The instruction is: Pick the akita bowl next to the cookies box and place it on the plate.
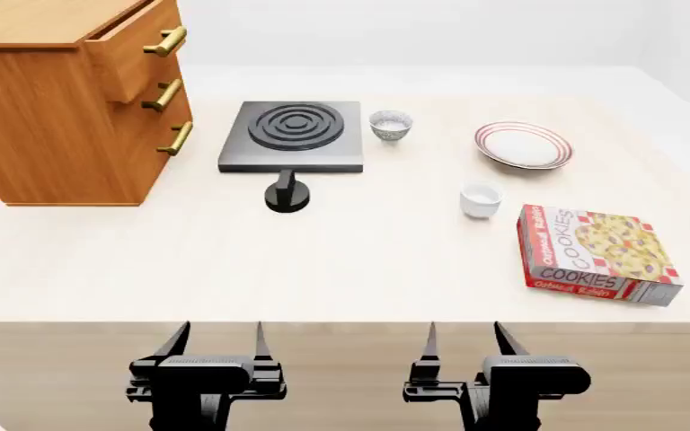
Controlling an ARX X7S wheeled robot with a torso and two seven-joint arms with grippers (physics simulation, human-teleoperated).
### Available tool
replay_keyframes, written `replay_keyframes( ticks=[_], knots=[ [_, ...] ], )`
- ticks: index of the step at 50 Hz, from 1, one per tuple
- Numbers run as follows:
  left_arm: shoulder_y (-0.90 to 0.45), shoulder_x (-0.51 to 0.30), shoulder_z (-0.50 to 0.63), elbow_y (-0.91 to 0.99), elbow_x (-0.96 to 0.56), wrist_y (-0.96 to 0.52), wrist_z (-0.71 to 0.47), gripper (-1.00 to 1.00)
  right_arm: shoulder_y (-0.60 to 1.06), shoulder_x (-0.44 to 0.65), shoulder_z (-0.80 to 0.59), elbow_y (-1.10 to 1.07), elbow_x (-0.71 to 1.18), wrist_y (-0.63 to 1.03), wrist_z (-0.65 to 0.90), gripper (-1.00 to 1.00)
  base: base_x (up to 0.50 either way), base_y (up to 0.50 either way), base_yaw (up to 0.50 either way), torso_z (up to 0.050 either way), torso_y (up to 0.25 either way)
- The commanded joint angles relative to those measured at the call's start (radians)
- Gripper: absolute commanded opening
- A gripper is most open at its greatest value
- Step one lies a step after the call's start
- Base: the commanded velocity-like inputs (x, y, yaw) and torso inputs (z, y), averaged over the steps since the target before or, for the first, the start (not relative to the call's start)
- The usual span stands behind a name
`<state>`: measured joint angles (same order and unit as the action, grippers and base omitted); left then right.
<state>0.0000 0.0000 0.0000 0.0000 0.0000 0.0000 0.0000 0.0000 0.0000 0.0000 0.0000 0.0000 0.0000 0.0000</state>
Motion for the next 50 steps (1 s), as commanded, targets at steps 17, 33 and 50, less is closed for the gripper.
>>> replay_keyframes(
  ticks=[17,33,50],
  knots=[
    [-0.006,-0.057,0.066,-0.003,-0.051,0.000,-0.068,1.00,-0.003,0.057,-0.064,-0.036,0.072,0.022,0.051,1.00,0.00,0.00,0.00,0.000,0.000],
    [0.006,-0.167,-0.032,0.772,-0.019,-0.385,-0.130,1.00,0.113,0.157,0.163,-0.784,0.368,0.484,0.156,1.00,0.00,0.00,0.00,0.000,0.000],
    [-0.027,-0.214,-0.202,1.025,-0.072,-0.538,-0.169,1.00,0.159,0.230,0.353,-0.965,0.553,0.572,0.217,1.00,0.00,0.00,0.00,0.000,0.000]
  ],
)
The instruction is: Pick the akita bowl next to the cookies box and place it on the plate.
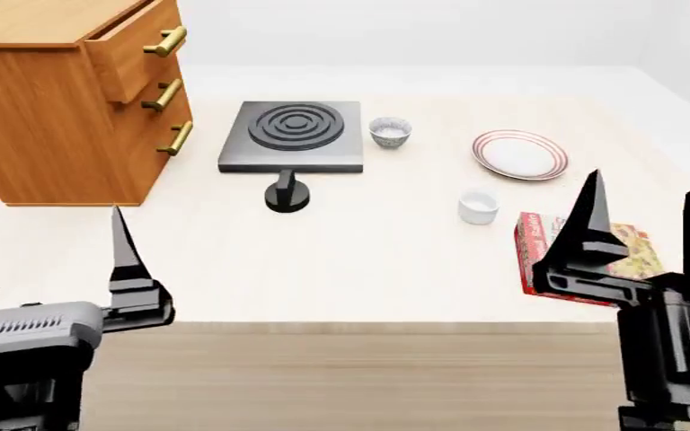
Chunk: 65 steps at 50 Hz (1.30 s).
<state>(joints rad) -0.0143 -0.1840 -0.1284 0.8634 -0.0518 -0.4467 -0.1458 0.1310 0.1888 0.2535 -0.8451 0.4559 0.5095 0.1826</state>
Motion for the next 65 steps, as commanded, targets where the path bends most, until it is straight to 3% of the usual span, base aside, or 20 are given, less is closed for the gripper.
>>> replay_keyframes(
  ticks=[1,14,65],
  knots=[
    [-0.010,-0.030,-0.073,0.161,-0.020,-0.087,-0.024,1.00,0.027,0.041,0.102,-0.120,0.102,0.060,0.033,1.00,0.00,0.00,0.00,0.000,0.000],
    [-0.004,-0.037,-0.074,0.151,-0.034,-0.074,-0.034,1.00,0.010,0.042,0.075,-0.089,0.105,0.029,0.015,1.00,-0.01,-0.03,0.00,0.000,0.000],
    [0.008,-0.070,-0.061,0.137,-0.051,-0.054,-0.070,1.00,-0.010,0.079,0.044,-0.077,0.150,0.001,0.024,1.00,-0.06,-0.50,0.00,0.000,0.000]
  ],
)
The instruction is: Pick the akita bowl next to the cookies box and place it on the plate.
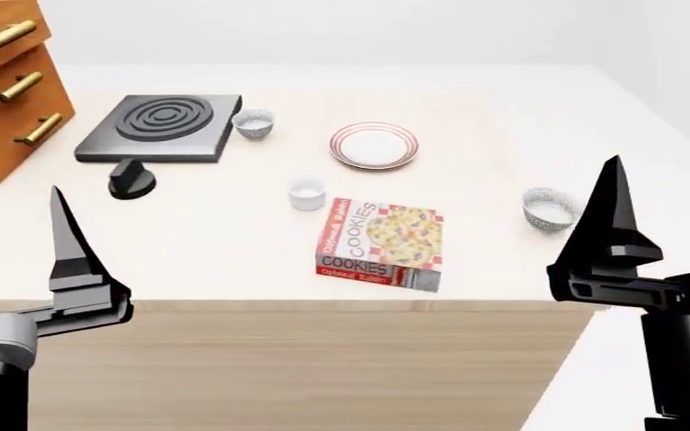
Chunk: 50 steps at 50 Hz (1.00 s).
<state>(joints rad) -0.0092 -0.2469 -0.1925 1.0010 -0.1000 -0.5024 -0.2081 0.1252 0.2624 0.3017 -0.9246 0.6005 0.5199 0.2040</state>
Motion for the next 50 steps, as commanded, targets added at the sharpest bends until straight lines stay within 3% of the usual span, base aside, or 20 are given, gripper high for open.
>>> replay_keyframes(
  ticks=[1,10,17,25,50],
  knots=[
    [0.002,-0.007,0.003,0.000,-0.004,0.001,-0.008,1.00,-0.005,0.005,-0.005,0.004,0.006,-0.011,0.003,1.00,0.00,-0.50,0.00,0.000,0.000],
    [0.008,-0.011,0.007,-0.011,-0.004,0.018,-0.014,1.00,-0.007,0.007,-0.011,0.007,-0.003,-0.022,0.010,1.00,0.00,-0.50,0.00,0.000,0.000],
    [0.006,-0.016,0.008,-0.004,-0.009,0.007,-0.019,1.00,-0.006,0.018,-0.054,0.018,-0.094,-0.033,0.027,1.00,0.00,0.00,0.00,0.000,0.000],
    [0.010,-0.020,0.007,-0.005,-0.015,0.012,-0.022,1.00,-0.013,0.018,-0.031,0.011,-0.037,-0.038,0.020,1.00,0.02,0.00,0.00,0.000,0.000],
    [0.015,-0.033,0.016,-0.024,-0.021,0.035,-0.038,1.00,-0.023,0.033,-0.039,0.018,-0.019,-0.062,0.014,1.00,0.49,0.00,0.00,0.000,0.000]
  ],
)
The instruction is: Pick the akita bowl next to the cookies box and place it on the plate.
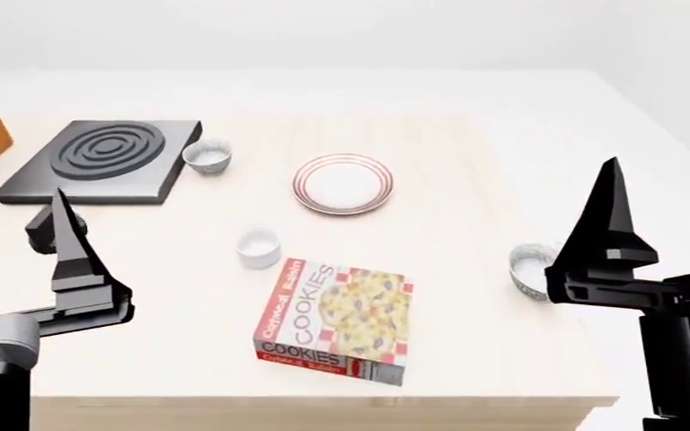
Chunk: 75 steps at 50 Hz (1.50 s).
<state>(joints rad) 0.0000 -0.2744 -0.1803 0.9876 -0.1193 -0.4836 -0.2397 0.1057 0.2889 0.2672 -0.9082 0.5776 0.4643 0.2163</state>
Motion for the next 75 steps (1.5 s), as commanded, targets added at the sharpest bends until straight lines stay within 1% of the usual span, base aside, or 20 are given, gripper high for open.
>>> replay_keyframes(
  ticks=[1,23,34,37,38,39,40,41,43,44,54,55,57,58,64,66,67,71,74,75],
  knots=[
    [0.006,-0.006,0.004,-0.010,-0.003,0.016,-0.007,1.00,-0.004,0.007,-0.006,0.003,0.004,-0.008,0.001,1.00,0.50,0.00,0.00,0.000,0.000],
    [-0.002,-0.021,0.009,0.008,-0.016,-0.010,-0.024,1.00,-0.008,0.021,-0.021,0.005,0.000,-0.021,0.007,1.00,0.50,0.00,0.00,0.000,0.001],
    [0.002,-0.027,0.006,0.014,-0.024,-0.011,-0.031,1.00,-0.013,0.027,-0.031,0.000,-0.005,-0.022,0.013,1.00,0.50,0.00,0.00,0.000,0.002],
    [0.010,-0.027,0.006,0.001,-0.021,0.011,-0.031,1.00,-0.014,0.028,-0.033,0.000,-0.005,-0.022,0.017,1.00,0.50,0.00,0.00,0.000,0.000],
    [0.044,-0.018,0.007,-0.034,-0.009,0.076,-0.027,1.00,0.136,0.178,-0.058,0.150,0.145,0.128,0.167,1.00,0.00,0.00,0.00,0.000,0.000],
    [0.047,-0.018,0.008,-0.038,-0.009,0.083,-0.028,1.00,0.286,0.328,-0.183,0.300,0.295,0.278,0.317,1.00,0.00,0.00,0.00,0.000,0.000],
    [0.046,-0.018,0.010,-0.040,-0.007,0.084,-0.028,1.00,0.436,0.478,-0.181,0.287,0.445,0.428,0.467,1.00,0.00,0.00,0.00,0.000,0.000],
    [0.048,-0.019,0.011,-0.042,-0.006,0.089,-0.029,1.00,0.558,0.555,-0.180,0.313,0.595,0.539,0.559,1.00,0.00,0.00,0.00,0.000,0.000],
    [0.046,-0.021,0.010,-0.042,-0.008,0.086,-0.029,1.00,0.570,0.577,-0.187,0.329,0.895,0.563,0.588,1.00,0.00,0.00,0.00,0.000,0.000],
    [0.047,-0.021,0.009,-0.044,-0.009,0.089,-0.030,1.00,0.572,0.583,-0.183,0.334,0.980,0.566,0.598,1.00,0.00,0.00,0.00,0.000,0.000],
    [0.048,-0.027,0.008,-0.044,-0.013,0.091,-0.037,1.00,0.579,0.646,-0.201,0.338,1.076,0.612,0.659,1.00,0.00,0.00,0.00,0.000,0.000],
    [0.050,-0.026,0.008,-0.045,-0.013,0.096,-0.037,1.00,0.580,0.652,-0.206,0.358,1.111,0.615,0.682,1.00,0.00,0.00,0.00,0.000,0.000],
    [0.049,-0.028,0.009,-0.045,-0.012,0.093,-0.039,1.00,0.574,0.663,-0.210,0.361,1.105,0.623,0.685,1.00,0.00,0.00,0.00,0.000,0.000],
    [0.050,-0.028,0.010,-0.045,-0.013,0.094,-0.040,1.00,0.573,0.668,-0.221,0.387,1.151,0.625,0.715,1.00,0.00,0.00,0.00,0.000,0.000],
    [0.051,-0.031,0.012,-0.042,-0.014,0.092,-0.044,1.00,0.566,0.694,-0.246,0.410,1.217,0.640,0.768,1.00,0.00,0.00,0.00,0.000,0.000],
    [0.051,-0.033,0.011,-0.040,-0.015,0.091,-0.045,1.00,0.575,0.712,-0.288,0.441,1.289,0.652,0.824,1.00,0.00,0.00,0.00,0.000,0.000],
    [0.050,-0.034,0.011,-0.038,-0.016,0.089,-0.046,1.00,0.569,0.713,-0.285,0.433,1.274,0.652,0.827,1.00,0.00,0.00,0.00,0.000,0.000],
    [0.052,-0.035,0.011,-0.039,-0.018,0.091,-0.049,1.00,0.542,0.735,-0.311,0.452,1.346,0.645,0.892,1.00,0.00,0.00,0.00,0.000,0.000],
    [0.053,-0.037,0.012,-0.041,-0.019,0.094,-0.050,1.00,0.501,0.737,-0.283,0.434,1.329,0.634,0.875,1.00,0.00,0.00,0.00,0.000,0.000],
    [0.052,-0.037,0.011,-0.041,-0.020,0.093,-0.051,1.00,0.480,0.742,-0.276,0.444,1.363,0.617,0.892,1.00,0.00,0.00,0.00,0.000,0.000]
  ],
)
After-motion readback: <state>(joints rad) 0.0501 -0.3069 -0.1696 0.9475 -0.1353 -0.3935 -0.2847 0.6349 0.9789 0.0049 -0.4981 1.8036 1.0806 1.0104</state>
